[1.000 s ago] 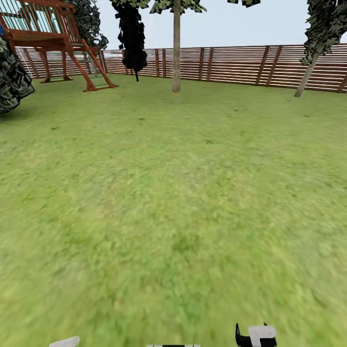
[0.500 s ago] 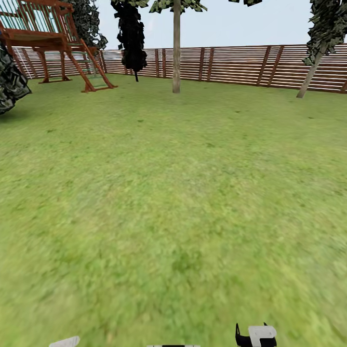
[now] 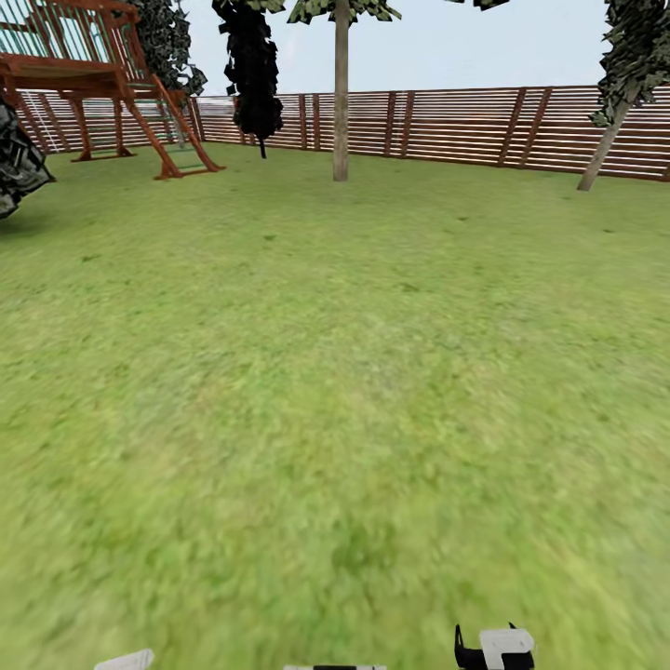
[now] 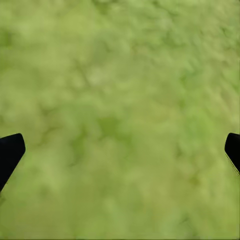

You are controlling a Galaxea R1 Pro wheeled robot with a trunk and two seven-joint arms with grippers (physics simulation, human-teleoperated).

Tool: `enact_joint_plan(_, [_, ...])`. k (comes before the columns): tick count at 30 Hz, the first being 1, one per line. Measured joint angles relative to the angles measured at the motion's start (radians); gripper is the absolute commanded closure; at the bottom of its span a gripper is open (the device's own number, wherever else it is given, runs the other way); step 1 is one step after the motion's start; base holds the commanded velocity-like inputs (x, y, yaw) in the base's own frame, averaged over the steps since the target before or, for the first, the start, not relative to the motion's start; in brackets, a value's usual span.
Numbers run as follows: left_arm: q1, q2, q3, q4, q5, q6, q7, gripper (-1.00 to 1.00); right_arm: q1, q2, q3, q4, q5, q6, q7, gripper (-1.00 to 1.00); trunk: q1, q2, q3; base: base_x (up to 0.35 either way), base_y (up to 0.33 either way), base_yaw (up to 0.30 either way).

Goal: In the garden, pick up the pesticide atomizer on the floor and spray pesticide onto both trees until each tree trunk is fully covered.

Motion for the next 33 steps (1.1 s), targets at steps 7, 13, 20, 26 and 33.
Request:
enact_joint_plan(7, [0.000,0.000,0.000,0.000,0.000,0.000,0.000,1.00,0.000,0.000,0.000,0.000,0.000,0.000,0.000,-1.00,0.000,0.000,0.000,0.340,0.000,0.000])
enact_joint_plan(13, [0.000,0.000,0.000,0.000,0.000,0.000,0.000,1.00,0.000,0.000,0.000,0.000,0.000,0.000,0.000,-1.00,0.000,0.000,0.000,0.340,0.000,0.000])
enact_joint_plan(20, [0.000,0.000,0.000,0.000,0.000,0.000,0.000,1.00,0.000,0.000,0.000,0.000,0.000,0.000,0.000,-1.00,0.000,0.000,0.000,0.340,0.000,0.000])
enact_joint_plan(26, [0.000,0.000,0.000,0.000,0.000,0.000,0.000,1.00,0.000,0.000,0.000,0.000,0.000,0.000,0.000,-1.00,0.000,0.000,0.000,0.340,0.000,0.000])
enact_joint_plan(33, [0.000,0.000,0.000,0.000,0.000,0.000,0.000,1.00,0.000,0.000,0.000,0.000,0.000,0.000,0.000,-1.00,0.000,0.000,0.000,0.340,0.000,0.000])
